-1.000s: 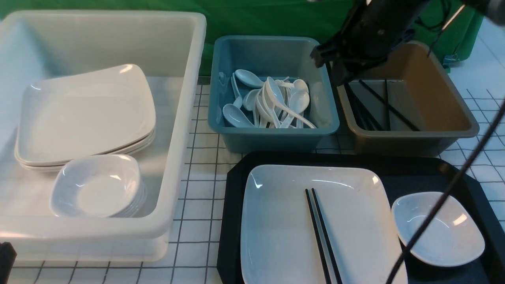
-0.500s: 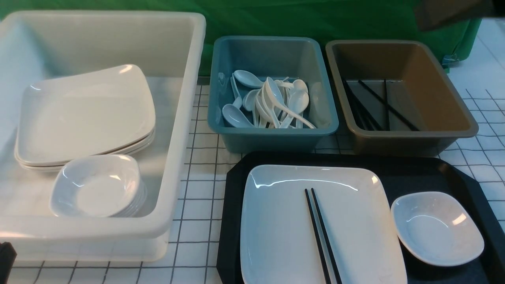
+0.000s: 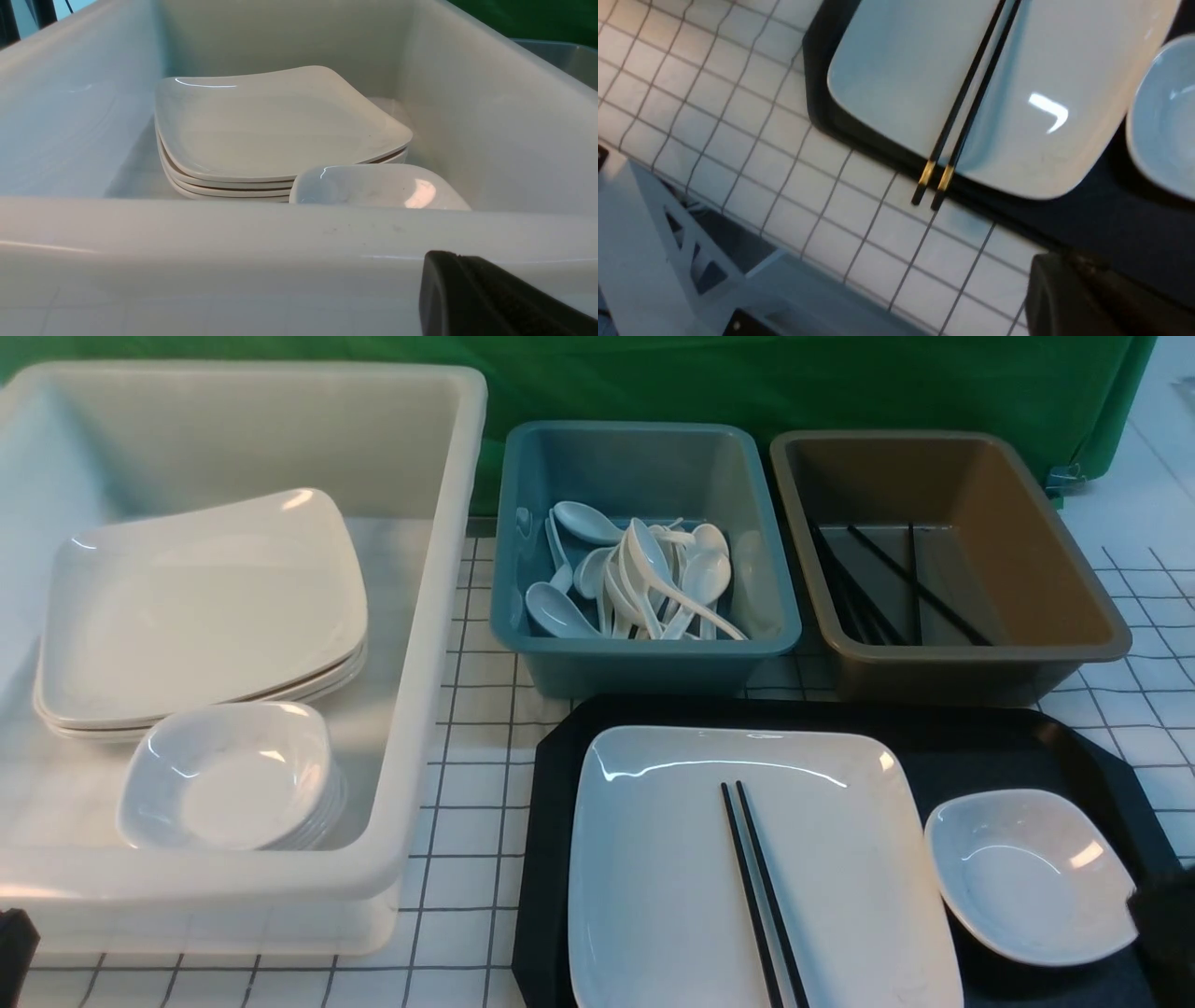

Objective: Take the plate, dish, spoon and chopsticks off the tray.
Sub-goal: Use the right arm to grab a pair of chopsticks from the plate, then use the right arm to put the chopsticks into the small storage box on the right, then use the right arm to grab a small plate from the dinner plate

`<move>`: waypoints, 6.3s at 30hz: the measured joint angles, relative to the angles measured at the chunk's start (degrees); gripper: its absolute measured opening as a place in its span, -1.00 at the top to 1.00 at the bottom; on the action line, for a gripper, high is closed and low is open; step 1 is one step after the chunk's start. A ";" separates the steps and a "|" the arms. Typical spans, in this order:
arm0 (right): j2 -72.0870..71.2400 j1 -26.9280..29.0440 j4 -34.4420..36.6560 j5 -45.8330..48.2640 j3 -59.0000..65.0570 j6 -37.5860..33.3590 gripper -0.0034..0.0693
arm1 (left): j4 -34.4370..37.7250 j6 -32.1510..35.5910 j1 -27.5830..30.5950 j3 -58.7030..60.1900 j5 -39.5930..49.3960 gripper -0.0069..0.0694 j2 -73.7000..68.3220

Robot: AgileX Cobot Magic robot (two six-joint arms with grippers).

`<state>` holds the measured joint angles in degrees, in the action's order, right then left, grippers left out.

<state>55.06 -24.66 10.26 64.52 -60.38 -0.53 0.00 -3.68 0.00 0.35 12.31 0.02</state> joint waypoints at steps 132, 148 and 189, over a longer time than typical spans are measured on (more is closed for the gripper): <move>40.12 14.72 -13.34 0.12 -32.79 -1.64 0.82 | 0.00 0.00 0.00 0.00 0.00 0.77 0.00; 7.72 14.72 -12.86 -0.61 -2.56 1.46 0.82 | 0.00 0.00 0.00 0.00 0.00 0.77 0.00; 40.41 -12.76 -56.45 -29.19 20.02 11.61 -0.13 | 0.00 0.00 0.00 0.00 0.00 0.77 0.00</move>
<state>95.47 -37.42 -46.19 35.34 -40.36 11.07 0.00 -3.68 0.00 0.35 12.31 0.02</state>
